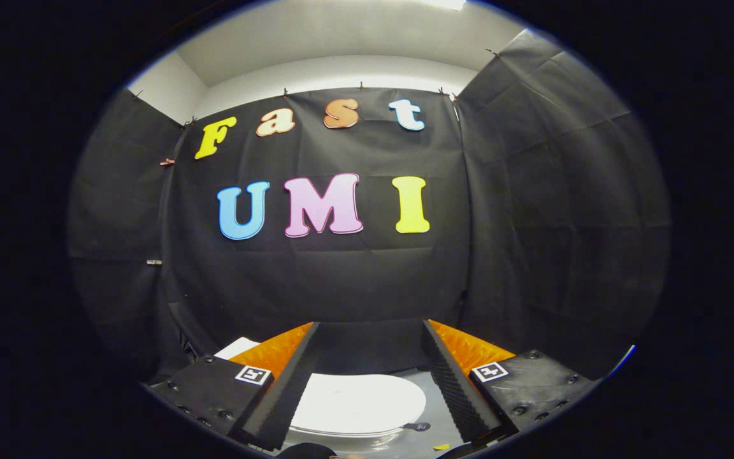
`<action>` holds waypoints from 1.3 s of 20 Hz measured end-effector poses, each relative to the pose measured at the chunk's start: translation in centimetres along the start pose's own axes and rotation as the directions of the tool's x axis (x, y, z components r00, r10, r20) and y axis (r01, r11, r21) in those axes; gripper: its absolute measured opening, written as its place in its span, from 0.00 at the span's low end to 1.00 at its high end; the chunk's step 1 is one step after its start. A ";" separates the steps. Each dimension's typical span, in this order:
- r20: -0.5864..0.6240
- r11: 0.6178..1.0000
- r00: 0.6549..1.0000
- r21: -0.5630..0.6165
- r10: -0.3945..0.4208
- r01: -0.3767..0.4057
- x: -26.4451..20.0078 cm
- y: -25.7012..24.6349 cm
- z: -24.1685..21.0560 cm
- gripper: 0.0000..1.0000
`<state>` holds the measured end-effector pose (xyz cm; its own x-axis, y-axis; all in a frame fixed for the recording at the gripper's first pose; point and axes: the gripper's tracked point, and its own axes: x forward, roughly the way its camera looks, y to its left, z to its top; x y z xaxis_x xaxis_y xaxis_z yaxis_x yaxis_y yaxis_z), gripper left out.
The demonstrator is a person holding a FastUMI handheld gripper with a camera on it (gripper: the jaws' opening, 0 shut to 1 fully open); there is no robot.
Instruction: Open the toilet lid.
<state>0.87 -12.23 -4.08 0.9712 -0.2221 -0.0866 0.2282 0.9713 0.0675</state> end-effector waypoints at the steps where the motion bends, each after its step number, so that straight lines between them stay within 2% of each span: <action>1: -0.011 1.000 1.000 0.019 -0.008 0.008 0.5 -0.7 -0.6 0.98; 6: -0.088 0.990 0.994 0.115 -0.066 0.076 3.7 -5.2 -4.8 0.99; 10: -0.150 0.969 0.979 0.186 -0.135 0.162 6.4 -9.2 -9.0 0.99; 13: -0.221 0.951 0.963 0.233 -0.154 0.205 8.2 -11.7 -12.9 0.98; 16: -0.309 0.922 0.934 0.278 -0.179 0.269 10.0 -14.4 -17.8 0.97; 19: -0.405 0.882 0.902 0.356 -0.152 0.309 11.4 -15.8 -23.2 0.97; 26: -0.567 0.811 0.817 0.424 -0.110 0.404 13.5 -18.4 -35.0 0.97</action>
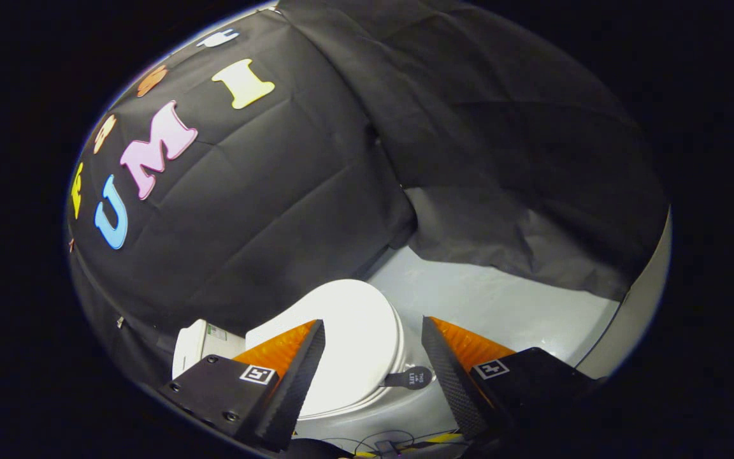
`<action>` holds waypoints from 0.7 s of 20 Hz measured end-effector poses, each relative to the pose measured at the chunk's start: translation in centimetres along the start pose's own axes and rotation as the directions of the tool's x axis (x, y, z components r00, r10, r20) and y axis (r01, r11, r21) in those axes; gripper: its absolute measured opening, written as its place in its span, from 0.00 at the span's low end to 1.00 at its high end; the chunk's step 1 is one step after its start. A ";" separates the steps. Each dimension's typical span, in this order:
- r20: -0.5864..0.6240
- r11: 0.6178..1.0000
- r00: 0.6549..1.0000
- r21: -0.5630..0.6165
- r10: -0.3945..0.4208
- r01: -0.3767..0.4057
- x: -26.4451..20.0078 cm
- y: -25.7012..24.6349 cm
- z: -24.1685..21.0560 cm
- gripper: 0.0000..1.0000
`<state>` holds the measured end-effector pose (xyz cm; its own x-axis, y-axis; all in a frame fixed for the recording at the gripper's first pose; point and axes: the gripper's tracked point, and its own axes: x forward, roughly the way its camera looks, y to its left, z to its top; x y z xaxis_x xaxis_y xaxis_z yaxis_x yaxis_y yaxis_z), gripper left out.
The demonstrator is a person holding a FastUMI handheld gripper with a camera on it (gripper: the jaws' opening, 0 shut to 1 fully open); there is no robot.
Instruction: Open the toilet lid.
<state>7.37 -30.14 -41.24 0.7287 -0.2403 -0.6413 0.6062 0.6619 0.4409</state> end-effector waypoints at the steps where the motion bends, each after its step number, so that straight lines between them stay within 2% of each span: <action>1: -0.021 1.000 1.000 0.010 -0.013 0.014 1.1 -0.9 -0.8 0.96; 5: -0.147 0.996 0.988 0.059 -0.052 0.061 4.7 -4.4 -5.0 0.96; 9: -0.253 0.991 0.967 0.122 -0.028 0.060 7.1 -5.8 -8.6 0.92; 12: -0.320 0.990 0.947 0.127 -0.015 0.058 7.9 -6.6 -11.0 0.84; 13: -0.335 0.991 0.942 0.129 0.007 0.038 8.0 -6.2 -11.7 0.72; 14: -0.350 0.991 0.936 0.134 0.032 0.016 8.2 -5.8 -12.3 0.72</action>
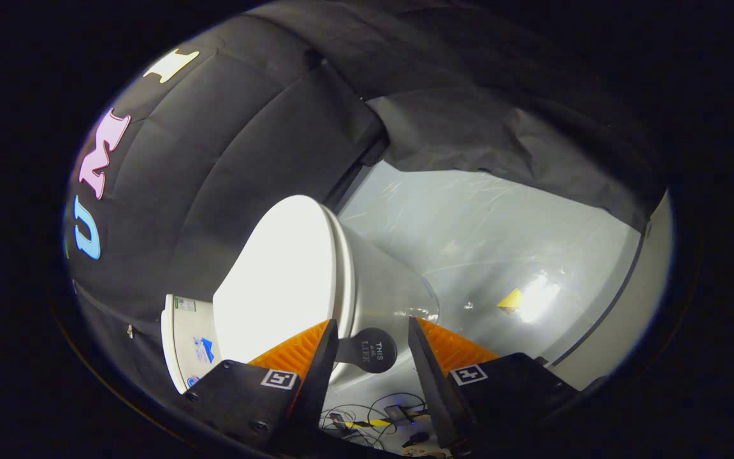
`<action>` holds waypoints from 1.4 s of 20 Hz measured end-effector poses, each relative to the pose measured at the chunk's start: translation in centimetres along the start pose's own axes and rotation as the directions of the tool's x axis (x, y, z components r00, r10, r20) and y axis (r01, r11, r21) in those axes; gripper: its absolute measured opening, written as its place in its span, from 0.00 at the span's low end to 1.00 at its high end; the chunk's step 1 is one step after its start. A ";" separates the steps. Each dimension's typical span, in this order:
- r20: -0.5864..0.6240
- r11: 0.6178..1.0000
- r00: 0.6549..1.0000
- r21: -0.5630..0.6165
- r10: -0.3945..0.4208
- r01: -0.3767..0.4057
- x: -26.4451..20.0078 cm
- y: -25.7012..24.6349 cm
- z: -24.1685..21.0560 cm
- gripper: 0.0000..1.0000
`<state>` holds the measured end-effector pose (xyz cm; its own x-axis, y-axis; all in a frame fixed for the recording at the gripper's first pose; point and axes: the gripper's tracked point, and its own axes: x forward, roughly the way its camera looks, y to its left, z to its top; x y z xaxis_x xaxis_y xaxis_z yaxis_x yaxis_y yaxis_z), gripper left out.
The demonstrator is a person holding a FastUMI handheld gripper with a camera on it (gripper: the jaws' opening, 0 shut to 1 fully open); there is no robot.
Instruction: Open the toilet lid.
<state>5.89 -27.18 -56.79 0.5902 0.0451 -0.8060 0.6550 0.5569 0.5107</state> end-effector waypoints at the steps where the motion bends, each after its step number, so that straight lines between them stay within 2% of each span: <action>1: -0.024 1.000 1.000 -0.001 0.020 -0.020 0.3 0.2 -0.6 0.72; 2: -0.051 1.000 0.998 -0.004 0.025 -0.025 0.4 0.3 -1.0 0.72; 5: -0.043 0.998 0.998 0.048 0.049 -0.047 1.1 -0.2 0.1 0.56; 6: -0.032 0.996 0.998 0.065 0.059 -0.056 2.6 -0.2 -0.6 0.50; 8: -0.061 0.994 0.995 0.077 0.077 -0.073 1.1 -0.3 -0.8 0.39; 9: -0.025 0.988 0.995 0.116 0.102 -0.098 0.7 -0.3 -0.2 0.41; 10: -0.048 0.979 0.990 0.160 0.132 -0.123 0.0 0.1 -0.3 0.23; 12: -0.065 0.964 0.982 0.210 0.178 -0.161 0.1 0.6 -0.6 0.22; 13: -0.014 0.954 0.983 0.245 0.184 -0.175 0.5 0.5 0.5 0.16; 15: -0.027 0.964 0.983 0.204 0.179 -0.170 0.0 0.7 -0.3 0.05; 20: -0.027 0.966 0.979 0.168 0.202 -0.194 -1.3 2.0 -0.1 0.05; 24: 0.031 0.977 0.980 0.071 0.197 -0.199 -3.9 4.4 0.7 0.05; 28: 0.108 0.984 0.980 -0.075 0.167 -0.159 -7.1 8.3 1.4 0.05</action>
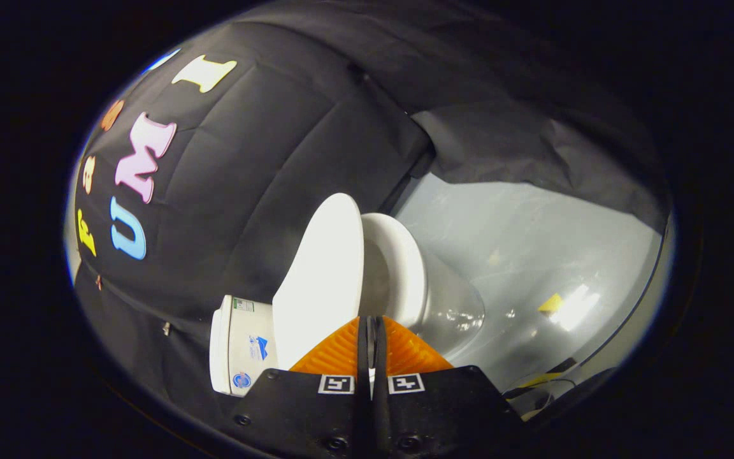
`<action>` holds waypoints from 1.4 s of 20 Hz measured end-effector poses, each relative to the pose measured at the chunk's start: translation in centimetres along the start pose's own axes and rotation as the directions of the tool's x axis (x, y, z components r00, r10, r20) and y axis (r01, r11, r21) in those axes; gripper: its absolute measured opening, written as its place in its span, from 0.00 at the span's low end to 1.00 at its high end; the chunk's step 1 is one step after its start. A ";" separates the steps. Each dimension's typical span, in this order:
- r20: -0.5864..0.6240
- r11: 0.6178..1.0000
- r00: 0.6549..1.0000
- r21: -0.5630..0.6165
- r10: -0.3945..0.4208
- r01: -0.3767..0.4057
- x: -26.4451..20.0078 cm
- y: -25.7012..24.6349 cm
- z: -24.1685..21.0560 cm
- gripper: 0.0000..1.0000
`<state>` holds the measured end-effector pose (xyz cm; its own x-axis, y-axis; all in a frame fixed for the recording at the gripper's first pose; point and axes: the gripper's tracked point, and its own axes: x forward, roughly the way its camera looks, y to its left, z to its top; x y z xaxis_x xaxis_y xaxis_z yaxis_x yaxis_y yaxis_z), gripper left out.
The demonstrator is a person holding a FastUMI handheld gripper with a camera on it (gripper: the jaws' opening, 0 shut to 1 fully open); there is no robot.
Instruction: Open the toilet lid.
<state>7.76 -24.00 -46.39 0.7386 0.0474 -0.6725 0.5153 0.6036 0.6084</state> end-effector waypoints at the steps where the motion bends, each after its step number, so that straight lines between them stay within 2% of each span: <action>1: 0.015 0.999 1.000 -0.034 -0.001 0.001 -0.6 1.2 0.4 0.05; 6: 0.102 0.979 0.994 -0.205 0.039 -0.018 -4.0 9.1 1.3 0.05; 11: 0.179 0.915 0.980 -0.404 0.090 -0.011 -7.5 16.6 0.9 0.05; 16: 0.211 0.862 0.967 -0.507 0.141 -0.015 -10.1 22.1 -0.9 0.05; 22: 0.223 0.760 0.953 -0.650 0.206 -0.012 -11.5 29.0 -4.0 0.05; 28: 0.184 0.660 0.935 -0.748 0.303 -0.067 -11.9 36.4 -8.5 0.05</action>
<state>14.03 4.16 -19.78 0.9268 0.0810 -0.3666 -0.0346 0.9907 0.1317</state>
